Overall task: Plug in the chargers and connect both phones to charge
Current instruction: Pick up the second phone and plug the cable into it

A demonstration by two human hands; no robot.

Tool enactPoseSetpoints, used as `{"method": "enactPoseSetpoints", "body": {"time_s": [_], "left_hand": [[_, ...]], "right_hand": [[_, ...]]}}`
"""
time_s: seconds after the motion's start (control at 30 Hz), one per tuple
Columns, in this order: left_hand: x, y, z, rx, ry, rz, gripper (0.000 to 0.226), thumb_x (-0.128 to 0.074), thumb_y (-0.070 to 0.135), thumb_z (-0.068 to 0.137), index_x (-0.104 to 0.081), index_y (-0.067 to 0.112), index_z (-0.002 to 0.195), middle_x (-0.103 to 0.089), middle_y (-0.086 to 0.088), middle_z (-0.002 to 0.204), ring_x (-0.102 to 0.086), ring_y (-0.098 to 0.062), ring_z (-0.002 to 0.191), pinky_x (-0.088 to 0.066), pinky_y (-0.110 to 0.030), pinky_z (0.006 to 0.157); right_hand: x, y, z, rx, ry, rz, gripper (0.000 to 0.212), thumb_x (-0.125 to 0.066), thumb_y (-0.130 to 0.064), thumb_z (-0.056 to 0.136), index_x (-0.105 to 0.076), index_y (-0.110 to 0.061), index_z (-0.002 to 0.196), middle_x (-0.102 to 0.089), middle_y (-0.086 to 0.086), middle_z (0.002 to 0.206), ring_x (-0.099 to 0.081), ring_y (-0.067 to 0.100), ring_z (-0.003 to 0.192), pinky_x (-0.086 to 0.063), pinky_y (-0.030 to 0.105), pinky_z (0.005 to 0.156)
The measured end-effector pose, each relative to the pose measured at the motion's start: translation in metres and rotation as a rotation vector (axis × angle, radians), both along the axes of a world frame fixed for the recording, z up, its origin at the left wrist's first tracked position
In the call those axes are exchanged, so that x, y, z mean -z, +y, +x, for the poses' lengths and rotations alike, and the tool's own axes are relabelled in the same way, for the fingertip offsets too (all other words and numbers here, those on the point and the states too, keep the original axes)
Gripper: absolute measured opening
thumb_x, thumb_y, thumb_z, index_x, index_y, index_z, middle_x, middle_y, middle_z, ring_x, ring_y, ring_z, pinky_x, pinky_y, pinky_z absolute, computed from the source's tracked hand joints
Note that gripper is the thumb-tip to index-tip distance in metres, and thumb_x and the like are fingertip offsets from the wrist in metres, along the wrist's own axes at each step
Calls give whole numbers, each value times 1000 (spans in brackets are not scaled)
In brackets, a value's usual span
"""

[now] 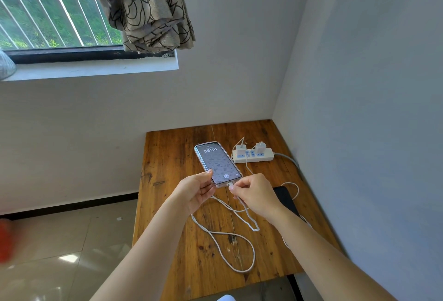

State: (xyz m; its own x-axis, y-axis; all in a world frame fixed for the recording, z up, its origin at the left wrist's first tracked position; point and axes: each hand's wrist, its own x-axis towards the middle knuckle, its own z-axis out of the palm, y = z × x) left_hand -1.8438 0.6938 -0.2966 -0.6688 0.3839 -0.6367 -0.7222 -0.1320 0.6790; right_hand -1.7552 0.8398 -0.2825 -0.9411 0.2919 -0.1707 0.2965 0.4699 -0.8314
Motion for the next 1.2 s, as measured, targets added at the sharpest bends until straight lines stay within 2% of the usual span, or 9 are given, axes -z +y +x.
{"method": "enactPoseSetpoints", "body": {"time_s": [0.5,0.8,1.0,1.2], "left_hand": [[5,0,-3,3,-10,4,27,-64,13,87,-61,2,111,-73,-16,93,-68,-20,77,-57,-22,58],[5,1,-5,3,-10,-6,26,-65,14,87,-62,3,110,-75,-14,88,-70,-19,76,-57,-23,59],[6,0,-5,8,-6,-10,27,-65,14,87,-62,3,112,-75,-14,90,-70,-18,74,-56,-23,57],[5,1,-4,10,-3,-15,26,-63,14,88,-62,3,111,-74,-14,92,-69,-19,77,-57,-22,58]], "right_hand": [[-2,0,0,2,-16,-3,22,-62,-23,89,-74,-10,76,-70,2,69,-67,16,67,-55,31,69],[-1,1,-1,-3,-18,10,23,-63,-25,88,-75,-11,75,-70,1,65,-64,10,60,-45,21,61],[1,1,-1,-12,-16,20,24,-62,-26,89,-75,-11,74,-71,5,68,-66,15,64,-53,27,66],[1,1,0,-25,-17,18,23,-62,-24,89,-75,-10,76,-71,6,68,-63,11,62,-52,27,66]]}}
